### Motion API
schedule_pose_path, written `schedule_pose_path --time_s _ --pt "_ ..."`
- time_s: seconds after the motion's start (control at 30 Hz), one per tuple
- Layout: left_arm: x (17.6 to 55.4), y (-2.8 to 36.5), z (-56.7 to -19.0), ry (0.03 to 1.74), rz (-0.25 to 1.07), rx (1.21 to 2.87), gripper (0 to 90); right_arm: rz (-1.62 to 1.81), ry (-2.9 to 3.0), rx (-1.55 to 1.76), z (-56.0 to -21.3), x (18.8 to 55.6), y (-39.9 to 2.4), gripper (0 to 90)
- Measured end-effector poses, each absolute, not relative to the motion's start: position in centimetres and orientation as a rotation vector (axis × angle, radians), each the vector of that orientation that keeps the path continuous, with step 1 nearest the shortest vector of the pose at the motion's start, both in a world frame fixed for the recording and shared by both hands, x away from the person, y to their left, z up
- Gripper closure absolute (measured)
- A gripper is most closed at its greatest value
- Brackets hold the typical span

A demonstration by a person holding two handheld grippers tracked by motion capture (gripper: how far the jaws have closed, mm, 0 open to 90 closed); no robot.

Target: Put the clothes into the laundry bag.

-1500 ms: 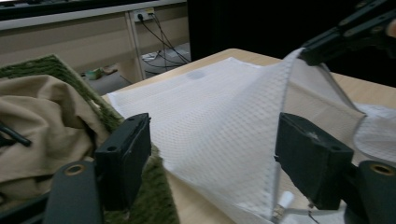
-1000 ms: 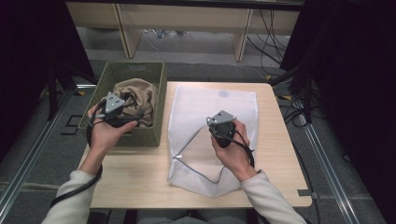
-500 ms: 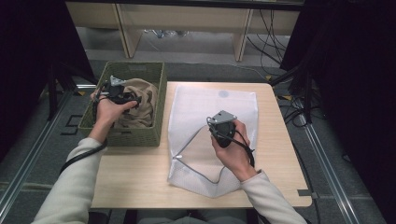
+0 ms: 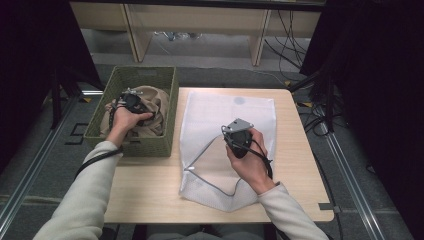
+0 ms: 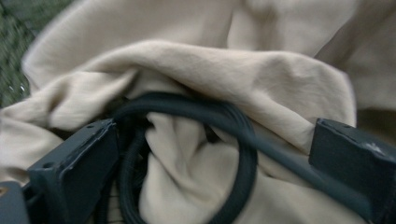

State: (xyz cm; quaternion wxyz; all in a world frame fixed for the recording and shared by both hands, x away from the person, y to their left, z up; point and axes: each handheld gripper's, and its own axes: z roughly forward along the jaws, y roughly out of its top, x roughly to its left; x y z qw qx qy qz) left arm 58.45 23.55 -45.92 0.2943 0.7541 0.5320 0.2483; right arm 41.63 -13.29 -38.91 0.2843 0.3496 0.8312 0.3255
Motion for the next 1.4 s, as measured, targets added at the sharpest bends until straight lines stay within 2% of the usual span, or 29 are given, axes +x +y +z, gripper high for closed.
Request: schedule_pose_path --time_s 0.13,0.17,0.2,0.23,0.27,0.33,0.37,0.4,0.47,0.5,0.53,0.67,0.7,0.77,1.2,1.27,1.4 --pt "58.8 23.4 -47.4 1.467 0.621 2.045 0.5 0.861 2.229 0.95 -38.9 41.6 -13.3 89.9" --pt "58.9 23.3 -48.0 1.515 0.564 2.062 6.1 0.862 2.231 0.945 -38.9 41.6 -13.3 89.9" --pt "58.9 23.3 -48.0 1.515 0.564 2.062 9.7 0.862 2.231 0.945 -38.9 41.6 -13.3 89.9" --pt "58.9 23.3 -48.2 1.526 0.558 2.089 9.7 0.864 2.23 0.931 -39.0 41.7 -13.4 89.9" --pt "58.9 23.3 -48.0 1.521 0.581 2.15 21.6 0.883 2.228 0.976 -39.0 41.5 -13.3 89.9" --pt "59.0 23.3 -47.9 1.529 0.576 2.167 30.1 0.86 2.22 0.97 -38.9 41.5 -13.4 89.8" --pt "59.1 23.3 -47.8 1.526 0.579 2.181 30.1 0.86 2.22 0.97 -38.9 41.5 -13.4 89.8" --pt "59.2 23.3 -47.7 1.536 0.574 2.2 44.9 0.851 2.229 0.941 -38.9 41.7 -13.5 89.8" --pt "59.2 23.4 -47.7 1.528 0.589 2.207 62.3 0.853 2.23 0.944 -39.0 41.7 -13.5 89.8" --pt "59.3 23.5 -47.6 1.534 0.591 2.214 62.3 0.853 2.23 0.944 -39.0 41.7 -13.5 89.8" --pt "59.3 23.6 -47.5 1.541 0.59 2.217 72.4 0.851 2.233 0.958 -39.0 41.6 -13.5 89.9" --pt "59.3 24.6 -47.1 1.564 0.522 2.145 77.3 0.855 2.221 0.954 -39.0 41.8 -13.6 89.9" --pt "59.0 25.2 -46.9 1.56 0.517 2.065 78.7 0.861 2.227 0.978 -39.1 41.8 -13.6 89.8" --pt "58.8 25.4 -46.6 1.547 0.533 2.038 79.3 0.86 2.225 0.968 -39.1 41.9 -13.7 89.9" --pt "55.3 26.6 -41.8 1.265 0.834 1.61 80.0 0.888 2.21 1.009 -38.9 41.8 -13.8 89.9" --pt "54.4 27.0 -40.8 1.219 0.863 1.515 80.0 0.892 2.203 1.001 -38.9 41.9 -13.9 89.9" --pt "53.4 27.2 -39.5 1.161 0.895 1.449 80.1 0.893 2.202 0.996 -38.8 41.9 -14.0 89.9"
